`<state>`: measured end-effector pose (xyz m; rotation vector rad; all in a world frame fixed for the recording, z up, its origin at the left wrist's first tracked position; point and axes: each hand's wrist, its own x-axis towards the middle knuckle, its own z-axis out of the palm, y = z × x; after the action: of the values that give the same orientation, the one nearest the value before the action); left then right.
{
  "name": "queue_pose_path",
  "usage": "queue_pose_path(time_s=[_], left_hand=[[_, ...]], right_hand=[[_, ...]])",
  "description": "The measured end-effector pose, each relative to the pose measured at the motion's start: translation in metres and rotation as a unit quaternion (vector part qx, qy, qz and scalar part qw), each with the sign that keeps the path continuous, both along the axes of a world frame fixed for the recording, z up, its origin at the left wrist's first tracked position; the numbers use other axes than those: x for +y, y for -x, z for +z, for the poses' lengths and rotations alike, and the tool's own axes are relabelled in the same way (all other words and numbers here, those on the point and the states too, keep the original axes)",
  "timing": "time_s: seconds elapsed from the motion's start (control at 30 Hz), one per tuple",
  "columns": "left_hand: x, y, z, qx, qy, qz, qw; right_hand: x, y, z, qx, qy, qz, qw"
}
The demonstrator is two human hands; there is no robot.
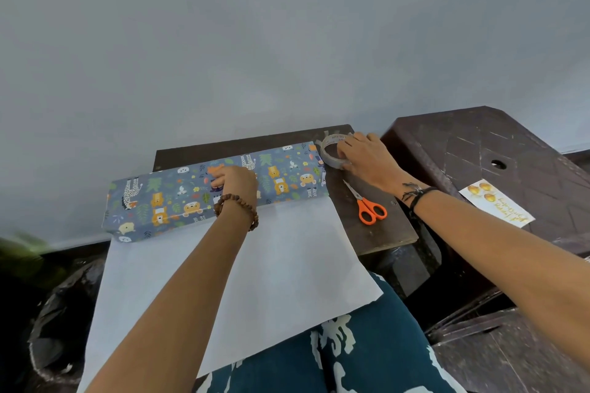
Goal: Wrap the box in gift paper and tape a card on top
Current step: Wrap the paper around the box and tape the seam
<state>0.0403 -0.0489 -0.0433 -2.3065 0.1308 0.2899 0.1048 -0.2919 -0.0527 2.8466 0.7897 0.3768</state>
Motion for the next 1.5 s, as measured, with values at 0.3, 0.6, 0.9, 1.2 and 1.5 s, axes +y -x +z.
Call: queue_pose_path(time_s=[0.3,0.6,0.9,1.2,1.5], left_hand=[[-0.001,0.001,0.001,-0.004,0.011,-0.002,1.000],[-0.001,0.003,0.004,0.004,0.015,-0.003,1.000],[-0.001,0.004,0.002,-0.013,0.018,-0.023,0.999],[0.002,-0.002,-0.002,-0.017,0.026,0.006,1.000],[0.008,0.002,-0.005,-0.037,0.033,0.020,0.999]], right_hand=[[0.001,-0.006,0.013,0.044,-0.005,-0.004,0.999],[0.012,0.010,0.004,-0.030,-0.012,0.013,0.999],[0.012,0.018,0.000,-0.012,0.004,0.056,0.998],[0.011,0.023,0.002,-0.015,0.021,0.055,0.998],[0.017,0.033,-0.006,0.020,0.071,0.043,0.996]])
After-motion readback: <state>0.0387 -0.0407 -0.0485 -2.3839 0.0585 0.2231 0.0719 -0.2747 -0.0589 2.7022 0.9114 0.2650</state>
